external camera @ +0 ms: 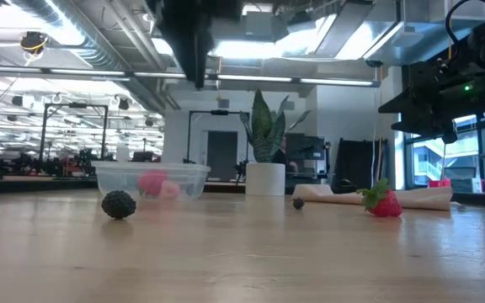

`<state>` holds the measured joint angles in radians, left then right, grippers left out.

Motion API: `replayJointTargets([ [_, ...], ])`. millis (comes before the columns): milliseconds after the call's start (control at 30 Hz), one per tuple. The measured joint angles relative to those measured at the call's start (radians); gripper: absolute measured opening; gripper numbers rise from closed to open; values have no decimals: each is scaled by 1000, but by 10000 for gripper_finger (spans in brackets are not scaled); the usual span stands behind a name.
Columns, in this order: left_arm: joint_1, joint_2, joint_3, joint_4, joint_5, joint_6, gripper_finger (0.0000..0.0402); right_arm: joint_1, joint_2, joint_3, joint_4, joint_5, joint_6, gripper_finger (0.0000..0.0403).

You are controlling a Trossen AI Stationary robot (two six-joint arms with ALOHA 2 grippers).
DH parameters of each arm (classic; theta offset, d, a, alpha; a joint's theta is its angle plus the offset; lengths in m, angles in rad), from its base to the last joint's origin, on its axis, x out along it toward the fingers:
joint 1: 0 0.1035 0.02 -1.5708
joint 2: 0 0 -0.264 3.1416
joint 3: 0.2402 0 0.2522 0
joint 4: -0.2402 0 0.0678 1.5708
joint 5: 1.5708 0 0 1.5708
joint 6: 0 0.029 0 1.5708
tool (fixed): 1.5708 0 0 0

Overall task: Pick and placing Produce into tupperware
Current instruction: Put the blackberry into the transparent container

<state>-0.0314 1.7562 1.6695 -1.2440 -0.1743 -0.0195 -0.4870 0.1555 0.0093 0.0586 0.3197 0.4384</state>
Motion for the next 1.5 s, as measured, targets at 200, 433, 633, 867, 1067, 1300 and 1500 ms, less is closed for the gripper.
replayJointTargets([
  [200,-151,15,2,54,1,-28,262,0,0,0,0,-2,-1,297],
  [433,-271,112,0,63,43,-109,252,0,0,0,-2,-25,-2,297],
  [633,-292,200,0,73,136,-215,241,0,0,0,-3,-44,-2,297],
  [867,-296,263,0,96,147,-214,227,0,0,0,-4,-50,-5,297],
  [1067,-294,265,-45,162,195,-241,211,0,0,0,-8,-70,-6,297],
  [1300,-292,265,-138,180,196,-243,199,0,0,0,-8,-70,-29,297],
  [1500,-298,265,-224,248,197,-264,194,0,0,0,-8,-70,-29,297],
])
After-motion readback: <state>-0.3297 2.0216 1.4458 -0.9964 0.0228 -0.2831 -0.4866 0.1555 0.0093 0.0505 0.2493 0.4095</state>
